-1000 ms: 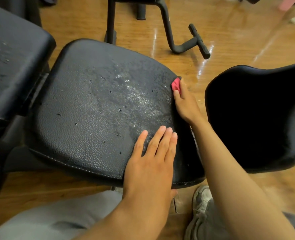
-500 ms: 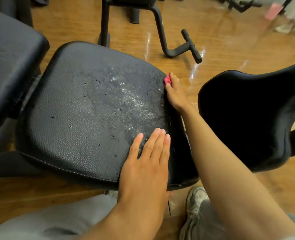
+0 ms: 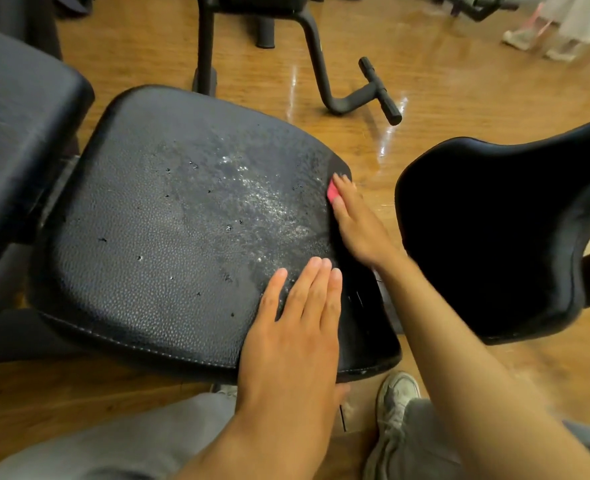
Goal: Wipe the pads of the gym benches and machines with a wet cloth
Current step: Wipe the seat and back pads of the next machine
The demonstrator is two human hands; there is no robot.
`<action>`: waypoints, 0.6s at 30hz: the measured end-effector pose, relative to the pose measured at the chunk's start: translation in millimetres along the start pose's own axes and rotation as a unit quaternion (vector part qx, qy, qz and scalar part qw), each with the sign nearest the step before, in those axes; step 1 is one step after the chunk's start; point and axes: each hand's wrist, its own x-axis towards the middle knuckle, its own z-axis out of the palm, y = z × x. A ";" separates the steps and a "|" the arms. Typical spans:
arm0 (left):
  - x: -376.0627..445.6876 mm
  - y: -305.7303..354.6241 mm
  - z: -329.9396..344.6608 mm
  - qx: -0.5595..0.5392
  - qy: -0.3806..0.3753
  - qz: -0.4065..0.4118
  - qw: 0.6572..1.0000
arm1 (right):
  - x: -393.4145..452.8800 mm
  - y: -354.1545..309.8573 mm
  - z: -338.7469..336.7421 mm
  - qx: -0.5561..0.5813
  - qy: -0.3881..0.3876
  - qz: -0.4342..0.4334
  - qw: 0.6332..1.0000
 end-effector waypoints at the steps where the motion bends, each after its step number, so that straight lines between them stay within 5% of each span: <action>1: -0.1 0.5 0.0 0.002 0.002 -0.003 1.000 | 30.9 -3.3 -6.4 0.008 -0.007 0.014 1.000; 6: -2.6 1.1 0.1 0.007 0.013 -0.008 1.000 | 62.9 -7.0 -13.0 0.024 -0.014 0.006 1.000; 14: -9.5 -0.5 4.9 0.006 0.047 -0.004 0.999 | -184.1 -14.6 -10.9 0.060 -0.038 -0.058 0.996; 18: -16.1 -1.3 5.7 0.013 0.062 -0.020 0.998 | -219.4 -22.6 -7.3 0.054 -0.027 -0.089 0.994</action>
